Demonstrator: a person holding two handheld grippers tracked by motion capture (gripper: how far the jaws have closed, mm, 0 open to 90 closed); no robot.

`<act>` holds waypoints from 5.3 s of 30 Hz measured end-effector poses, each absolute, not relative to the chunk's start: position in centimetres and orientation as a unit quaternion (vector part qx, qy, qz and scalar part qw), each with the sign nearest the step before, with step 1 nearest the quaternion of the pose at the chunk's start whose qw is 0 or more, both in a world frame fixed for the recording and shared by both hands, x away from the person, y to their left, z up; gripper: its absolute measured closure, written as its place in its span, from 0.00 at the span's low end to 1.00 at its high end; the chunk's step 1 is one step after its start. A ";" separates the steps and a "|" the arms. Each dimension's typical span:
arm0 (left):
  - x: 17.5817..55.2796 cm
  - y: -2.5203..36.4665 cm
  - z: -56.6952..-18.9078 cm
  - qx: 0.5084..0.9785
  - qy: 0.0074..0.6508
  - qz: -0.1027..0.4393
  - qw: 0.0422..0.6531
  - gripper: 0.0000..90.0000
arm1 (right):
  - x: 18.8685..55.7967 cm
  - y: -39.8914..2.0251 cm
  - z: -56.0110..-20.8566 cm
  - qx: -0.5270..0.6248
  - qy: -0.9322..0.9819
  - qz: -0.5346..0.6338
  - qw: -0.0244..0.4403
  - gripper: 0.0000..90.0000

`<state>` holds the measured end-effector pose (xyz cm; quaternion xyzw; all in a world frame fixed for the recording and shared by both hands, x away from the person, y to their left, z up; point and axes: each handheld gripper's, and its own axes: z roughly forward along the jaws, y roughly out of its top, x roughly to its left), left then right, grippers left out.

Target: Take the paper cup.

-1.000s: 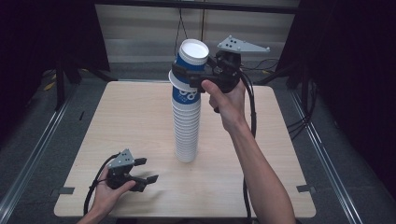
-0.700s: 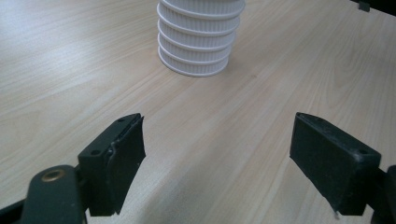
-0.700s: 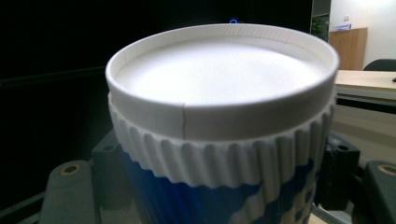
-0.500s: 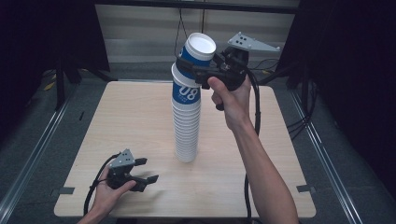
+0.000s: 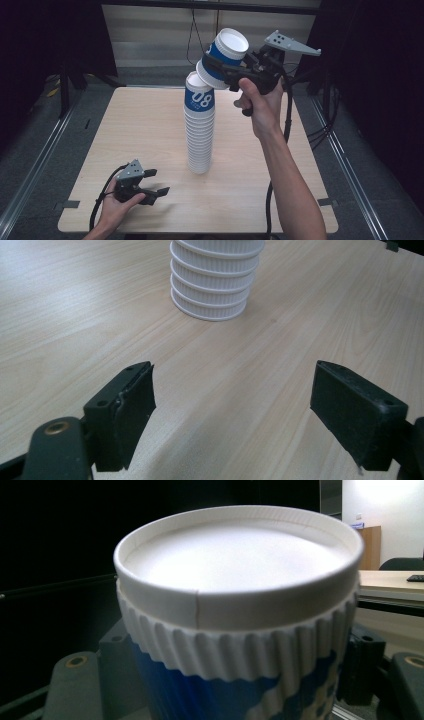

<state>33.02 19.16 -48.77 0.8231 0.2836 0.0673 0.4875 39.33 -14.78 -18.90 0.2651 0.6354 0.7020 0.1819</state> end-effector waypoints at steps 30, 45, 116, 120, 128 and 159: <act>32.4 18.2 -47.1 0.806 0.261 0.034 0.530 0.18 | 35.5 -19.6 -22.9 0.277 0.695 0.635 0.189 0.28; 32.7 14.9 -44.4 0.819 0.207 0.043 0.533 0.18 | 34.3 -19.4 -28.4 0.284 0.693 0.638 0.176 0.28; 33.5 10.5 -43.4 0.792 0.168 -0.001 0.587 0.03 | 33.7 -11.7 -39.5 0.238 0.772 0.589 -0.003 0.30; 33.5 10.5 -43.3 0.790 0.161 -0.005 0.591 0.06 | 33.7 -11.5 -39.6 0.235 0.773 0.589 -0.007 0.30; 33.4 10.3 -43.6 0.795 0.150 -0.010 0.588 0.07 | 33.5 -11.1 -39.9 0.230 0.777 0.586 -0.019 0.29; 33.3 10.5 -43.6 0.815 0.122 -0.021 0.567 0.22 | 33.7 -12.0 -39.2 0.257 0.773 0.580 -0.025 0.15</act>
